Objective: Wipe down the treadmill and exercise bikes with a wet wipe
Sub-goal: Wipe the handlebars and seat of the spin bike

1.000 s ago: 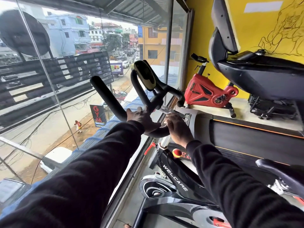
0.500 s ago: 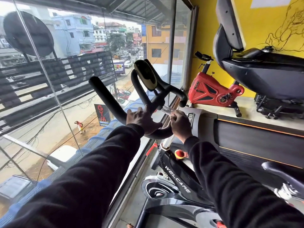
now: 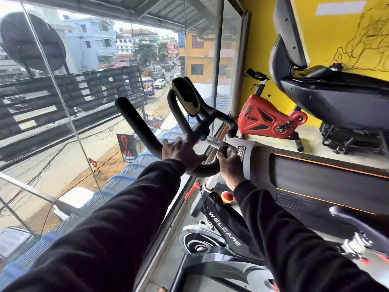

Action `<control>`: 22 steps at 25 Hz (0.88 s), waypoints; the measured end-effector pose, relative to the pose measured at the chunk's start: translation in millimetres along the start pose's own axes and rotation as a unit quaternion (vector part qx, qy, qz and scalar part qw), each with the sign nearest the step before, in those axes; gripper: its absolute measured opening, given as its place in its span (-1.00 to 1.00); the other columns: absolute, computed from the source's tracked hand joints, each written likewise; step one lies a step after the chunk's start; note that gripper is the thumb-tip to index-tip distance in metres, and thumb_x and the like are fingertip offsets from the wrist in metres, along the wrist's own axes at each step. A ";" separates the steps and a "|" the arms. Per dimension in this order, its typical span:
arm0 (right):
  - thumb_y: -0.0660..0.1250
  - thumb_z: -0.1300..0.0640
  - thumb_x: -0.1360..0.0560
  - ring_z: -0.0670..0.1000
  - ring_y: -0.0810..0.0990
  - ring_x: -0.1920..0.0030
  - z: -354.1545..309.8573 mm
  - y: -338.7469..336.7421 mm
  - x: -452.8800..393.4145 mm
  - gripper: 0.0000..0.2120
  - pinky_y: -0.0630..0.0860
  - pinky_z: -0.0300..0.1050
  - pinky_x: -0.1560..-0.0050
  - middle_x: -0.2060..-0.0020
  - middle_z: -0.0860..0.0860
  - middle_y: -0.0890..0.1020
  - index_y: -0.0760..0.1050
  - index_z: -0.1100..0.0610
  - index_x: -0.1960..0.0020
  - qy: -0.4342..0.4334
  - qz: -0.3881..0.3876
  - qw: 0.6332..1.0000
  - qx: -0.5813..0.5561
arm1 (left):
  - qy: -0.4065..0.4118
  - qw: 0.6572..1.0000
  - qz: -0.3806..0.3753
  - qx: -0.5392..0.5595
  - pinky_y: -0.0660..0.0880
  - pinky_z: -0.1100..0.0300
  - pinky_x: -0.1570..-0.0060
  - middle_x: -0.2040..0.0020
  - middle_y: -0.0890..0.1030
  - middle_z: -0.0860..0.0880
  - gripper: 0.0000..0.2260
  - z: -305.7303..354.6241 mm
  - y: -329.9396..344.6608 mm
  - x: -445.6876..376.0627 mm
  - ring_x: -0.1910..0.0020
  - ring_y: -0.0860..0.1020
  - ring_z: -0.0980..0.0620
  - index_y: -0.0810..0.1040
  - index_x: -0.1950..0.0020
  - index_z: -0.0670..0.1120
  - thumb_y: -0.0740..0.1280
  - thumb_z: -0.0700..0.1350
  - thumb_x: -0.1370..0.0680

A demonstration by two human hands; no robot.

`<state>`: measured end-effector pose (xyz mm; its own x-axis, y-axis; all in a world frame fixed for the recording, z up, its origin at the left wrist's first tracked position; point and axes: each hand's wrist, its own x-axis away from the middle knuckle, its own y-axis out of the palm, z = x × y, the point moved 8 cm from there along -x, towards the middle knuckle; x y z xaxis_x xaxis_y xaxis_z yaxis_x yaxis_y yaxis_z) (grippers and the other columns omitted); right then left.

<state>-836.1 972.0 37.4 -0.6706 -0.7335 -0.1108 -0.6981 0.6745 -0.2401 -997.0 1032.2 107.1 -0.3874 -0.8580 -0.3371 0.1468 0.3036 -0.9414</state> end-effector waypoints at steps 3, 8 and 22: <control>0.27 0.09 -0.59 0.12 0.58 -0.12 3.7 -1.6 8.3 -0.71 0.45 -0.07 -0.19 -0.06 0.12 0.60 0.46 0.27 -0.20 0.030 0.017 0.999 -0.014 | -0.009 0.999 0.028 0.018 0.24 -0.07 -0.19 -0.12 0.60 -0.08 -0.36 0.0 -3.8 6.4 -0.05 0.56 -0.06 0.32 -0.42 0.01 0.17 0.36 -0.48; 0.35 0.18 -0.56 0.11 0.60 0.00 15.7 -2.9 27.3 -0.85 0.54 0.05 -0.19 0.09 0.16 0.60 0.45 0.20 0.15 0.111 -0.024 0.981 -0.155 | -0.010 0.999 0.041 0.032 0.25 -0.06 -0.19 -0.04 0.63 -0.05 -0.40 -2.9 -6.5 5.7 0.01 0.57 -0.05 0.38 -0.38 0.00 0.15 0.35 -0.48; 0.24 0.32 -0.59 0.14 0.62 -0.04 16.8 3.8 67.0 -0.87 0.58 0.00 -0.11 0.02 0.26 0.58 0.47 0.41 -0.02 0.188 -0.079 0.928 -0.312 | 0.093 0.994 0.032 0.043 0.25 0.01 -0.22 -0.13 0.55 -0.08 -0.52 -11.2 -8.6 25.4 -0.04 0.50 -0.09 0.33 -0.43 0.00 0.10 0.21 -0.59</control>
<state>-879.5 924.0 12.9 -0.5052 -0.8261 0.2499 -0.7265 0.5633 0.3935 -1018.3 1012.4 106.5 -0.5353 -0.7442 -0.3995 0.2511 0.3114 -0.9165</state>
